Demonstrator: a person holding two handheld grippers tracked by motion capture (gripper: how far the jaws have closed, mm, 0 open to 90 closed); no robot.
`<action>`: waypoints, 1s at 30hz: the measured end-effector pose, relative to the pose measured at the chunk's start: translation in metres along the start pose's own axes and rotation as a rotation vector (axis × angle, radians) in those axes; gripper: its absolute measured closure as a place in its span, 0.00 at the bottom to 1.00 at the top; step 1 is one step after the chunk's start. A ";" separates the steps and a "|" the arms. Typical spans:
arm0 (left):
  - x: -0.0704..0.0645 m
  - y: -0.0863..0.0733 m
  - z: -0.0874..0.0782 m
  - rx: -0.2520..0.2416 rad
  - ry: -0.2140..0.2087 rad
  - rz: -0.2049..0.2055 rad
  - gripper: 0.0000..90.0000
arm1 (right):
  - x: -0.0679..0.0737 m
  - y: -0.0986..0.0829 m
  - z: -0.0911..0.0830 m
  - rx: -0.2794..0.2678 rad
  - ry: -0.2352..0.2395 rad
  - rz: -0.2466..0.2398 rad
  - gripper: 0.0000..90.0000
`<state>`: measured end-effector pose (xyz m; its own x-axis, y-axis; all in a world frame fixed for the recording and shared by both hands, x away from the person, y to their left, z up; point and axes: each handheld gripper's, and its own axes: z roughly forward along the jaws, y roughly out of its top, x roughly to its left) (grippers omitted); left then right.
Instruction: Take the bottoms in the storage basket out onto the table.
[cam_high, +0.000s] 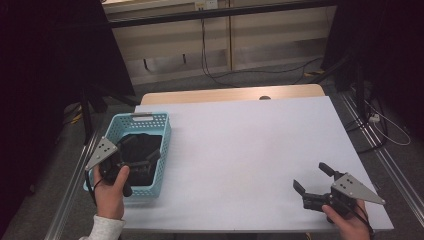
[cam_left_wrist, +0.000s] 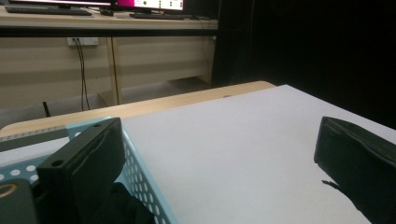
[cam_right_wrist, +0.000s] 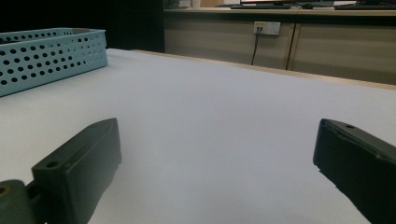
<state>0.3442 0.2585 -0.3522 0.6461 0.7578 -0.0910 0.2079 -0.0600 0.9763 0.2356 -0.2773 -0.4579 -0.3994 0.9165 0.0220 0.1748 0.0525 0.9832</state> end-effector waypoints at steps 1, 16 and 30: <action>0.000 0.000 0.000 0.000 0.000 0.000 0.02 | 0.000 0.000 0.000 0.001 0.001 0.001 0.00; 0.025 0.016 0.007 0.026 0.040 0.008 0.02 | 0.001 0.000 0.000 0.001 0.006 -0.001 0.00; 0.041 0.010 0.028 0.077 0.086 -0.016 0.03 | 0.000 0.000 -0.001 0.001 0.008 0.000 0.00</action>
<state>0.3934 0.2712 -0.3514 0.5774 0.8120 -0.0857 0.2758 -0.0952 0.9565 0.2350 -0.2778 -0.4573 -0.4064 0.9134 0.0232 0.1753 0.0530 0.9831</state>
